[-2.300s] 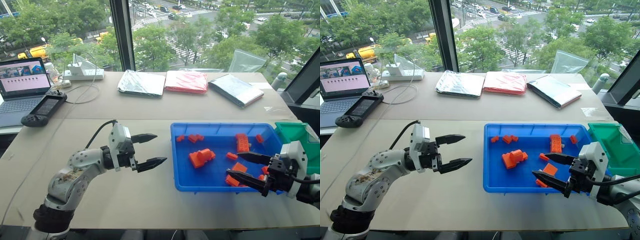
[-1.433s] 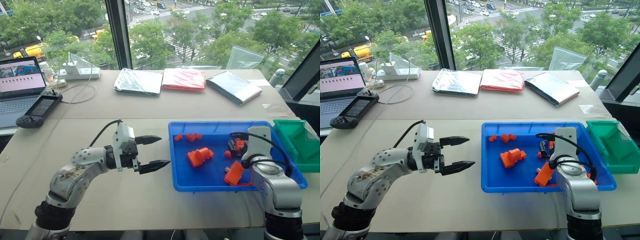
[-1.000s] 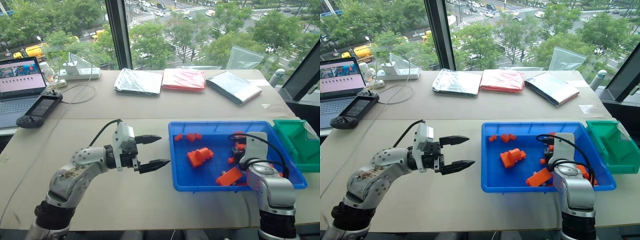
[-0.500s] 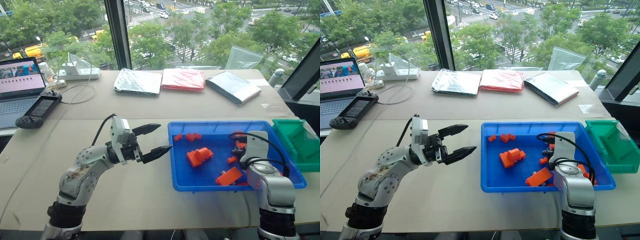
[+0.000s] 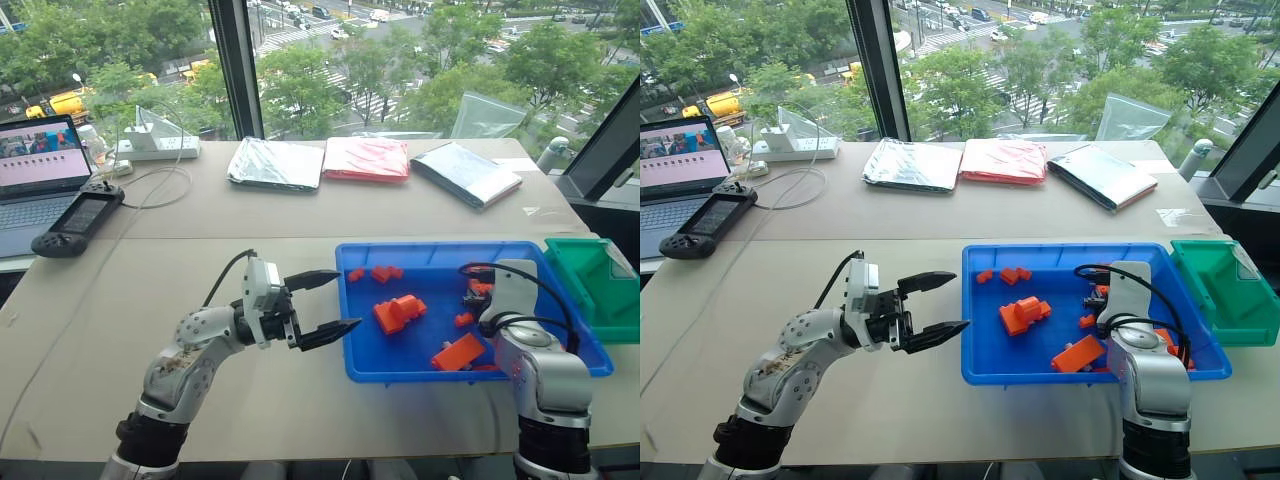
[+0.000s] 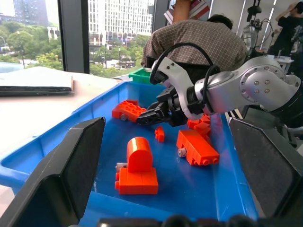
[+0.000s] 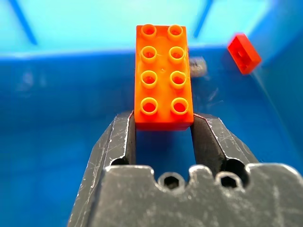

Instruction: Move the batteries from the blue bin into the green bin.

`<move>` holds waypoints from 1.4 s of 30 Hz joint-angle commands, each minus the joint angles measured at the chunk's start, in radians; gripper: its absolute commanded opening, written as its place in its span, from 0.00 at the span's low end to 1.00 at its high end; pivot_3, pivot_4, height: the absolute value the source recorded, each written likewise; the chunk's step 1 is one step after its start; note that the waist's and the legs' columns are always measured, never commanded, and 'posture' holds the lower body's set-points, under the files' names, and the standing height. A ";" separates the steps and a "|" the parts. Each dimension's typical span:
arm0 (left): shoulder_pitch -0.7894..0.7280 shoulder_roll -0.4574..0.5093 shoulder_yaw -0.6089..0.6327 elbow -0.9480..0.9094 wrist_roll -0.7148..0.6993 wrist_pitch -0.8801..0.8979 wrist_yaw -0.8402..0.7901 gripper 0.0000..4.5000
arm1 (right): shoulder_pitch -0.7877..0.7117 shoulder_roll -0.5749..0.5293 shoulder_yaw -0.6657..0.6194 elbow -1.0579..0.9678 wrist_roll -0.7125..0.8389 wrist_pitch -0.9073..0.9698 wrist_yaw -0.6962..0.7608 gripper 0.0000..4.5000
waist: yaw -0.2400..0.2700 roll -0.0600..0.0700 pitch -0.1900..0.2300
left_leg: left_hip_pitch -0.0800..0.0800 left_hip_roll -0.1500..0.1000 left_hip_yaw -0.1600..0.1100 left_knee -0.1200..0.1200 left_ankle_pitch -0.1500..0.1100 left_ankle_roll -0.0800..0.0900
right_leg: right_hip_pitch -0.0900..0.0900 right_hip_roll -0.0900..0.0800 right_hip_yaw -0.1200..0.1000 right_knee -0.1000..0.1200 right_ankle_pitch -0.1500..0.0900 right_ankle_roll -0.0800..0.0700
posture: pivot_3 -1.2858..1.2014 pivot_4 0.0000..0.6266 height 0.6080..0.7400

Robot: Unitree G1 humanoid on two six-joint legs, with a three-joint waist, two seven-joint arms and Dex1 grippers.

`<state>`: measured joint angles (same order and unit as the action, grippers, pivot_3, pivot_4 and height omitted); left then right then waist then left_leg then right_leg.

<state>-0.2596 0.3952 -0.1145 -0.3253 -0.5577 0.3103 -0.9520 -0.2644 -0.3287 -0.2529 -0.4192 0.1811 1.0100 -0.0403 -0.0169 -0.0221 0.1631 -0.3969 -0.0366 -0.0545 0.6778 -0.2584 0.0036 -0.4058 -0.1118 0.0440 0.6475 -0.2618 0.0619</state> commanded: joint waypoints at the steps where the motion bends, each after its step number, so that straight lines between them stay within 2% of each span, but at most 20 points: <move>1: -0.008 0.006 0.001 -0.016 0.001 -0.042 -0.032 1.00 | 0.005 -0.063 -0.043 -0.091 0.036 -0.031 0.091 0.32 | 0.001 0.000 0.000 | 0.000 0.000 0.000 0.000 0.000 0.000 | 0.000 0.000 0.000 0.000 0.000 0.000 | 0.52 0.24 1.00; 5: -0.004 0.011 -0.002 -0.006 0.009 -0.047 -0.035 1.00 | 0.031 -0.111 -0.112 -0.137 0.083 0.001 0.155 0.32 | 0.004 0.000 0.000 | 0.000 0.000 0.000 0.000 0.000 0.000 | 0.001 0.000 0.000 0.000 0.000 0.000 | 0.52 0.24 1.00; 9: 0.001 0.015 -0.002 -0.005 0.012 -0.051 -0.039 1.00 | 0.087 -0.186 -0.166 -0.129 0.024 0.103 0.125 0.32 | 0.004 0.000 0.000 | 0.000 0.000 0.000 0.000 0.000 0.000 | 0.001 0.000 0.000 0.000 0.000 0.000 | 0.52 0.24 1.00; 16: 0.011 0.012 -0.008 0.001 0.013 -0.051 -0.040 1.00 | 0.159 -0.113 -0.225 -0.222 0.005 0.208 0.068 0.32 | -0.003 0.001 -0.001 | 0.000 0.000 0.000 0.000 0.000 0.000 | 0.001 0.000 0.000 0.000 0.000 0.000 | 0.52 0.24 1.00; 18: 0.004 0.011 -0.009 0.004 0.007 -0.042 -0.041 1.00 | 0.152 -0.096 -0.209 -0.223 0.005 0.204 0.064 0.54 | -0.003 0.002 -0.001 | 0.001 0.000 0.000 0.000 0.000 0.000 | 0.001 0.000 0.001 0.000 0.000 0.000 | 0.52 0.24 1.00; 20: -0.007 0.007 -0.007 0.005 -0.001 -0.031 -0.038 1.00 | 0.134 -0.088 -0.195 -0.219 0.006 0.195 0.066 0.66 | -0.002 0.002 -0.001 | 0.002 0.000 0.000 0.000 0.000 0.000 | 0.002 0.000 0.001 0.000 0.000 0.000 | 0.52 0.24 1.00; 24: -0.011 0.010 -0.006 0.007 0.002 -0.030 -0.042 1.00 | 0.091 -0.095 -0.183 -0.220 0.000 0.168 0.068 0.97 | 0.000 0.002 -0.001 | 0.002 0.000 0.000 0.000 0.000 0.000 | 0.002 0.000 0.001 0.000 0.000 0.000 | 0.52 0.24 1.00; 25: -0.014 0.011 -0.005 0.008 0.000 -0.024 -0.039 1.00 | 0.055 -0.087 -0.189 -0.218 0.006 0.136 0.067 0.99 | 0.001 0.002 -0.001 | 0.002 0.000 0.000 0.000 0.000 0.000 | 0.002 0.000 0.001 0.000 0.000 0.000 | 0.52 0.24 1.00; 29: -0.023 0.009 -0.001 0.005 -0.004 -0.012 -0.028 1.00 | -0.004 -0.086 -0.183 -0.192 0.024 0.078 0.097 0.99 | 0.000 0.002 -0.001 | 0.002 0.000 0.000 0.000 0.000 0.000 | 0.001 0.000 0.000 0.000 0.000 0.000 | 0.52 0.24 1.00; 35: -0.023 0.007 0.000 -0.011 -0.012 0.000 -0.010 1.00 | -0.066 -0.121 -0.073 0.176 -0.017 -0.148 0.178 0.99 | 0.002 0.002 -0.001 | 0.002 0.000 0.001 0.000 0.000 0.000 | 0.002 0.000 0.000 0.000 0.000 0.000 | 0.52 0.24 1.00; 42: -0.014 -0.001 -0.004 -0.025 -0.013 0.002 0.010 1.00 | -0.144 -0.188 0.045 0.472 -0.055 -0.337 0.287 0.99 | -0.002 0.002 -0.001 | 0.002 0.000 0.002 0.000 0.000 0.000 | 0.002 0.000 0.001 0.000 0.000 0.000 | 0.52 0.24 1.00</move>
<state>-0.2720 0.3987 -0.1221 -0.3021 -0.5533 0.3123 -0.9484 -0.3788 -0.4984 -0.2163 0.0160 0.1359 0.7407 0.2134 -0.0193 -0.0203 0.1622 -0.3948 -0.0362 -0.0526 0.6779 -0.2584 0.0038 -0.4041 -0.1116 0.0450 0.6473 -0.2617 0.0619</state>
